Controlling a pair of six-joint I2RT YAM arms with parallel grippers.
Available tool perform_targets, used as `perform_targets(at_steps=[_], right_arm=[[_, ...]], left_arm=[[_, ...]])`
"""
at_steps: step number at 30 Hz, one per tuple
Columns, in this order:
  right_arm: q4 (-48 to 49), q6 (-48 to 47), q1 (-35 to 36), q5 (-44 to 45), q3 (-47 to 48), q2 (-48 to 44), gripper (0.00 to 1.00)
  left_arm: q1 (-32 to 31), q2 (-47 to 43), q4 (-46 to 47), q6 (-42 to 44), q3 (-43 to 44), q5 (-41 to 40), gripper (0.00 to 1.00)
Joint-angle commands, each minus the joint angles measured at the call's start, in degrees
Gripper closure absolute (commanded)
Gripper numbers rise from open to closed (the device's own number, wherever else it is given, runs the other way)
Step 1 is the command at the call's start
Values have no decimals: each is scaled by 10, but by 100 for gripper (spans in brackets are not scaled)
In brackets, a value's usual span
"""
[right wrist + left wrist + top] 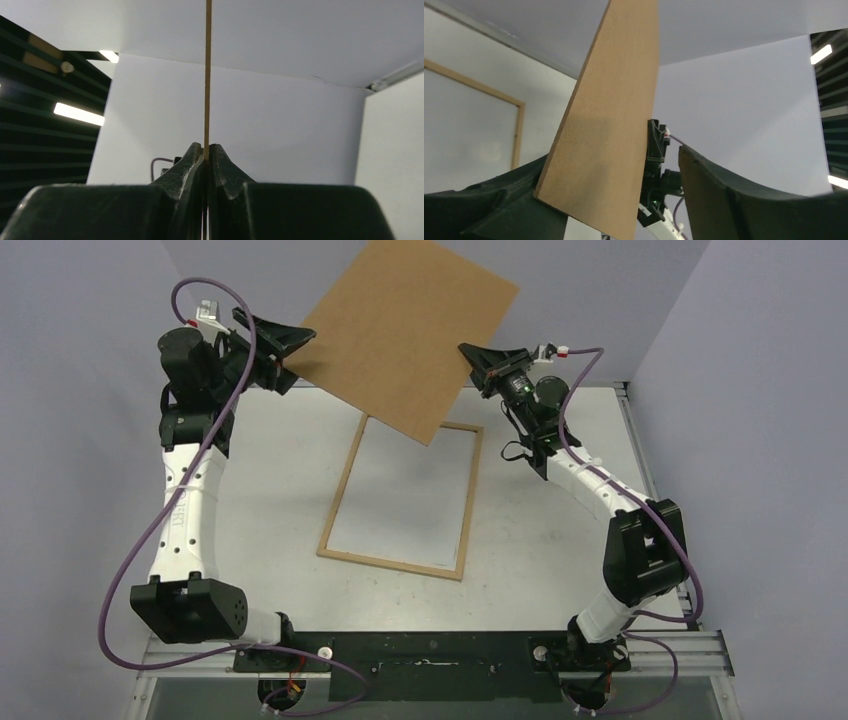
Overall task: Put the photo into the frame
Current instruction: Place the photo frame item in the photo frame.
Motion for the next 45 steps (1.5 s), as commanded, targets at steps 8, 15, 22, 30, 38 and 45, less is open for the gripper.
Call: perform_targets(at_steps=[8,15,22,30,38,45], right_arm=[[-279,-218,-73,-205,4,-62,100],[-404,-319,-74,-274,-21,-68,100],[-394,-357,-65,-254,-67,-67,100],[-330,-369,-19,-201,-109,-43,100],[-244,-350,5,-164,-122,-16,100],[-243,-346,4,-137,-123,0,100]], left_arm=[[75,-29,-278,382,-93,-111,14],[75,91,-220,469,-169,-61,24],[33,242,-174,492,-159,-35,33],[18,307,-162,493,-135,-51,43],[17,348,-162,491,-127,-42,60],[17,372,-179,493,-111,-51,66]])
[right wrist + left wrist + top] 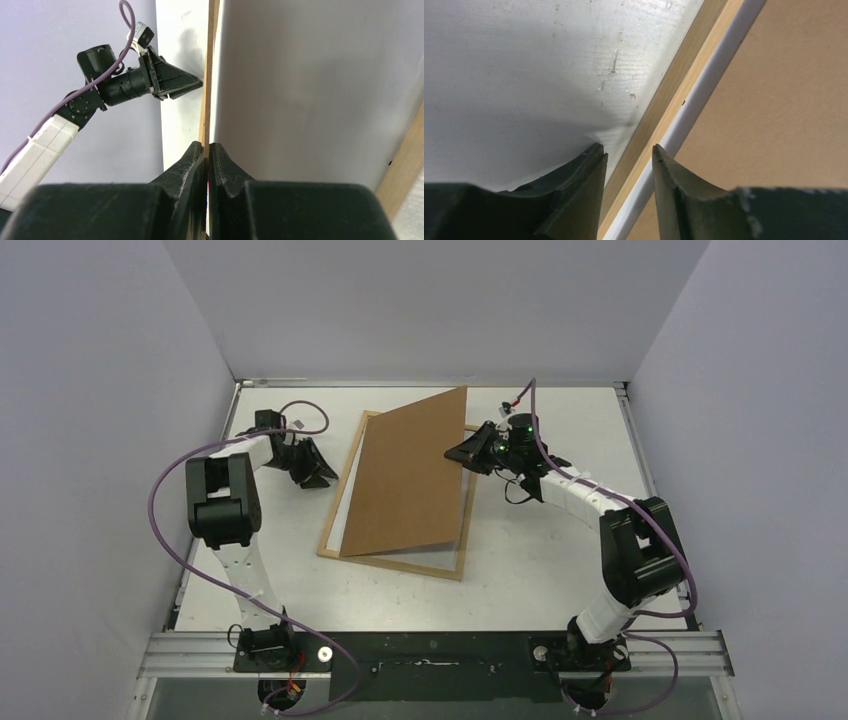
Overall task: Put the photo into the frame
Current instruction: Place the photo frame item in the photo frame.
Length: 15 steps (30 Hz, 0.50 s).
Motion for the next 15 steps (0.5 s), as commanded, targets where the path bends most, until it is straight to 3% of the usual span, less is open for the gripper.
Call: perform_targets(at_steps=[1,15], right_arm=[[80,14,-4,21,2,6,100],[131,52,-5,55,-36,36,100]], left_arm=[[2,11,4,12,33,2,68],[2,33,-9,15,51,16,75]])
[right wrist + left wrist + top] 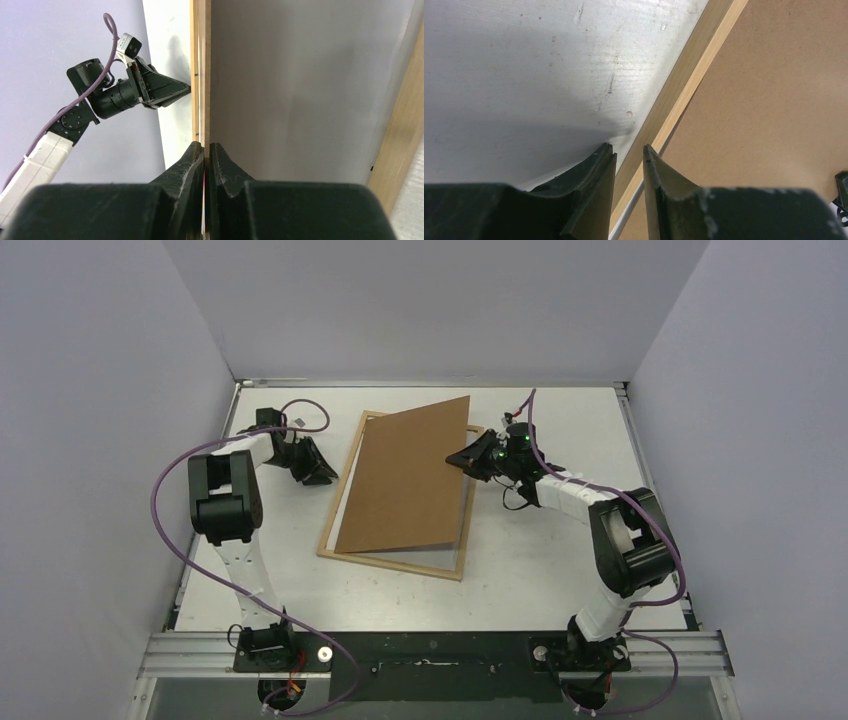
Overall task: Put the photo into the frame
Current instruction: Place the photo frame item in the photo frame.
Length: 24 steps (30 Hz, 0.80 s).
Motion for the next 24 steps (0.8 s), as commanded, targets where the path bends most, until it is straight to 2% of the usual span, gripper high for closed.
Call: perform_targets(at_steps=[1,8,13,24], right_arm=[[79,14,-2,37,-10,-4,100],[119,13,-1,44,-24,7,100],[182,22,-1,42,-50,14,100],[232,13,8,67,-85,29,100]], left_arm=[[2,8,-5,13,23,8,75],[2,11,-10,13,28,7,77],[2,13,-10,12,28,7,77],[1,21,-8,0,33,16,80]])
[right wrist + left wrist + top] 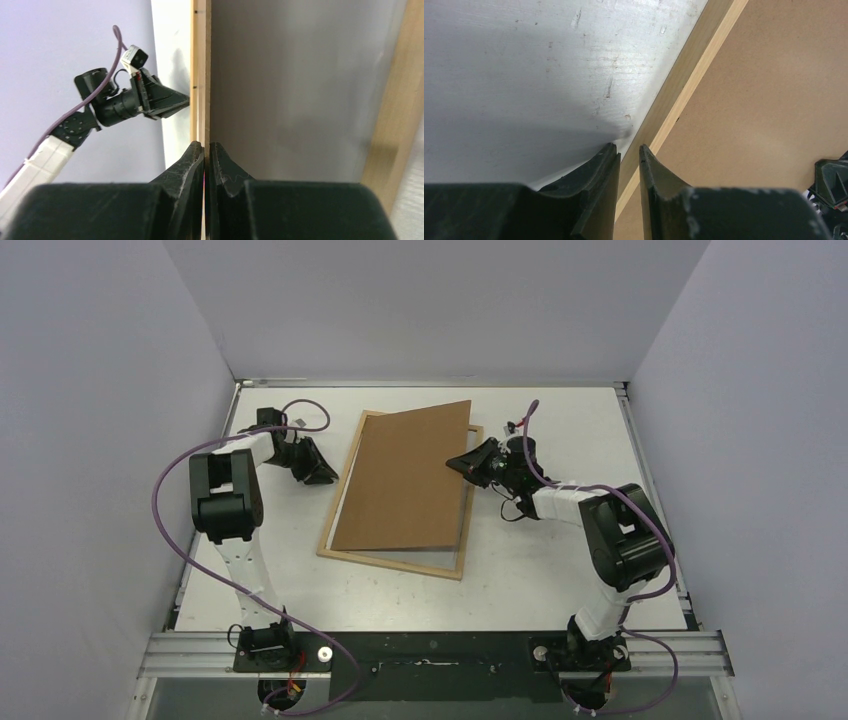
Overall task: Put the photo into the frame
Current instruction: Place the photo frame item in the photo frame.
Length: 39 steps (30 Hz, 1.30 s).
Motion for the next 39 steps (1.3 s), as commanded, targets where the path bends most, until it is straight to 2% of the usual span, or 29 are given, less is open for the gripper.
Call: perform_targets(at_steps=[1,7,12,15,19,21,28,34,39], right_arm=[[75,-26,8,43,-10,5,100],[83,-51,22,57,-21,6,100],[89,-36,34,50,-18,30,100],[56,-48,45,47,-12,36,100],[6,-65,50,55,0,33,94],[-34,-79,49,60,15,28,89],[-210,-144,49,83,91,6,55],[-384,-206,52,101,177,10,32],[-522,-242,50,137,237,6,20]], left_arm=[[1,11,1,1,21,9,80],[-1,15,5,-24,17,24,82],[-2,17,7,-32,18,28,82],[-2,18,7,-36,19,30,82],[-2,18,6,-41,19,31,82],[-2,17,3,-41,21,29,81],[-1,15,-10,-39,37,26,79],[0,14,-17,-40,32,27,79],[4,11,-33,-33,44,18,77]])
